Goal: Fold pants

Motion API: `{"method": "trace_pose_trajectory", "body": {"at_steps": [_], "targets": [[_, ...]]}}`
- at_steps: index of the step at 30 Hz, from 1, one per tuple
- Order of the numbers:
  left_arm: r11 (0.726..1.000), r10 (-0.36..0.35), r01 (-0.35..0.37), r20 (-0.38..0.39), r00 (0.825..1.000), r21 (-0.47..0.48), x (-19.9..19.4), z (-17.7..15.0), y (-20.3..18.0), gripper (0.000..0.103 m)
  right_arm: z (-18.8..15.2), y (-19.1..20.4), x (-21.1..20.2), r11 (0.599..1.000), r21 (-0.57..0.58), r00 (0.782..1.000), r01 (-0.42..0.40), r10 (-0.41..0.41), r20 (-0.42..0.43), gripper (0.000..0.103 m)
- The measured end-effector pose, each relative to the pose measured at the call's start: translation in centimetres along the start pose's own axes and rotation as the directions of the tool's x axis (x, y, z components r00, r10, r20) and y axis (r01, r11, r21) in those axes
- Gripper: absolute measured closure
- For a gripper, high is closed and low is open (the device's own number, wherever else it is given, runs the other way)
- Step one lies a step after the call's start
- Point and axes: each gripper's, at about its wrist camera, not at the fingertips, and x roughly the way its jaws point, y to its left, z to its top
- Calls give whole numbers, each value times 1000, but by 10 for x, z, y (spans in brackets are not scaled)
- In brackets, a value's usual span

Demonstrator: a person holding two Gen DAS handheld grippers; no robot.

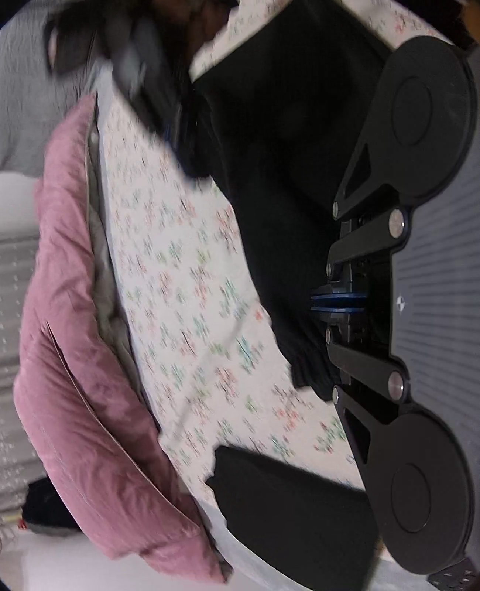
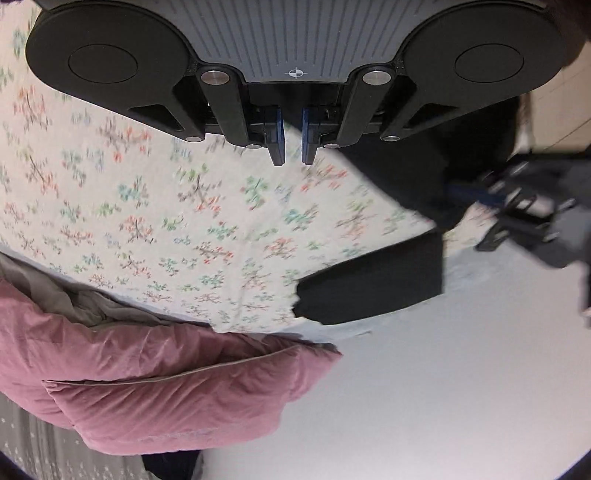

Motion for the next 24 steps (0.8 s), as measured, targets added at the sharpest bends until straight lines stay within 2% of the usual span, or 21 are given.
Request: {"method": "trace_pose_trajectory", "body": {"at_steps": [4,6,8,9,13,15,16,17,20,24], "targets": [[999,10,-11,-12,1000,-39,3,-8,10,83,-33,4,-21,998,-57,997,-13,8,-74,91],[999,11,-12,-8,1000,-45,-1,-12,11,83,-48,-5,-21,998,-58,993,25,-31,-115,91],[999,14,-15,-12,1000,-48,-4,-15,11,83,-58,-19,-14,995,-54,986,83,-90,-141,96],[999,15,-16,-17,1000,-50,-6,-16,11,83,-61,-29,-12,994,-36,983,103,-107,-149,103],[998,28,-31,-38,999,-62,-13,-22,9,83,-62,-53,-11,993,44,984,112,-105,-141,103],[996,51,-53,-33,998,-77,-22,-20,3,82,-57,-56,-17,983,49,979,176,-169,-114,103],[995,53,-55,-23,998,-84,-27,-19,-1,79,-56,-57,-22,980,60,978,190,-183,-104,92],[995,51,-52,-11,999,-86,-31,-17,-7,78,-55,-59,-27,978,79,978,194,-186,-95,89],[998,-4,5,30,1000,-58,-40,-11,-37,77,-56,-51,-44,980,76,981,183,-178,-71,89],[993,-118,118,30,993,-9,-29,-9,-88,74,-67,-14,-55,996,7,993,93,-92,-79,89]]}}
